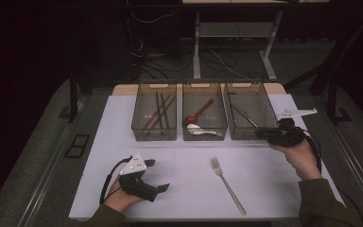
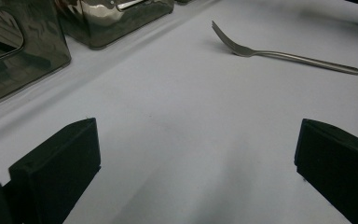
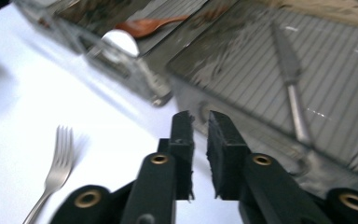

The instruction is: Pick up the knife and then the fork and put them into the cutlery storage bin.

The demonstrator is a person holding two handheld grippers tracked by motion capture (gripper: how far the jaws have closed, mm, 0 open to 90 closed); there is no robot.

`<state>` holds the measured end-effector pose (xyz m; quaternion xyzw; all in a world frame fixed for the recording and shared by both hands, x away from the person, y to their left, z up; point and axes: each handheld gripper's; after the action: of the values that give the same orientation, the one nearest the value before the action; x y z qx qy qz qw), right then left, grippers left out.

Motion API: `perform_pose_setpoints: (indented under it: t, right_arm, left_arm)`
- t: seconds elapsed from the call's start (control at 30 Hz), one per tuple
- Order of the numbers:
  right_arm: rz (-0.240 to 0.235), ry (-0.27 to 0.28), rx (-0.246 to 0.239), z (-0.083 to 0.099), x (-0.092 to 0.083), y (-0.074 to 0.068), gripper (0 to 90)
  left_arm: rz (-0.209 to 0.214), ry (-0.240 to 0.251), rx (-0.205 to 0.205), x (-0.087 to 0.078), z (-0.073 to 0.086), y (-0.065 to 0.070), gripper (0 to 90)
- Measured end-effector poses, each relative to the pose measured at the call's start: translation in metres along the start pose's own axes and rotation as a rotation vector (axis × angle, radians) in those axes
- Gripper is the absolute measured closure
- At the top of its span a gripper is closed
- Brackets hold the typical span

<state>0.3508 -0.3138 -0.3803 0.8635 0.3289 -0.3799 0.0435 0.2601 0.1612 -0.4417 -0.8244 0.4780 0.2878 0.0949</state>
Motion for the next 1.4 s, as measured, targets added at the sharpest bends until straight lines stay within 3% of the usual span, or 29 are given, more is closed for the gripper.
perform_pose_setpoints:
  t: [0.13,0.37,0.77,1.23,1.4]
  right_arm:
    - [-0.025,-0.001,-0.027,0.009,-0.004,-0.009,88.9]
    - [-0.069,-0.016,-0.062,0.023,-0.004,-0.026,89.1]
    - [-0.157,-0.053,-0.174,0.045,-0.001,-0.058,89.1]
    - [-0.238,-0.159,-0.296,0.074,0.008,-0.106,89.1]
    - [-0.247,-0.174,-0.299,0.080,0.009,-0.113,89.1]
  left_arm:
    - [-0.001,-0.003,0.002,0.000,0.000,0.000,0.0]
    - [0.003,-0.009,0.008,0.001,0.000,0.000,0.0]
    - [-0.001,-0.007,0.009,-0.001,0.000,0.000,0.0]
    - [-0.020,-0.006,0.008,-0.001,-0.001,0.000,0.0]
    - [-0.027,-0.008,0.000,-0.002,0.000,-0.002,0.0]
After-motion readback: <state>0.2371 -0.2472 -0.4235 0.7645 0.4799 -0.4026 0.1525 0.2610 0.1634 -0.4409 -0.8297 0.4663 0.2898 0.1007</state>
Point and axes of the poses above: each handheld gripper's, and its own axes: x roughly forward along the jaws, z roughly out of its underside, y roughly to its right, and after that the axes turned 4 degrees about -y, right-handed
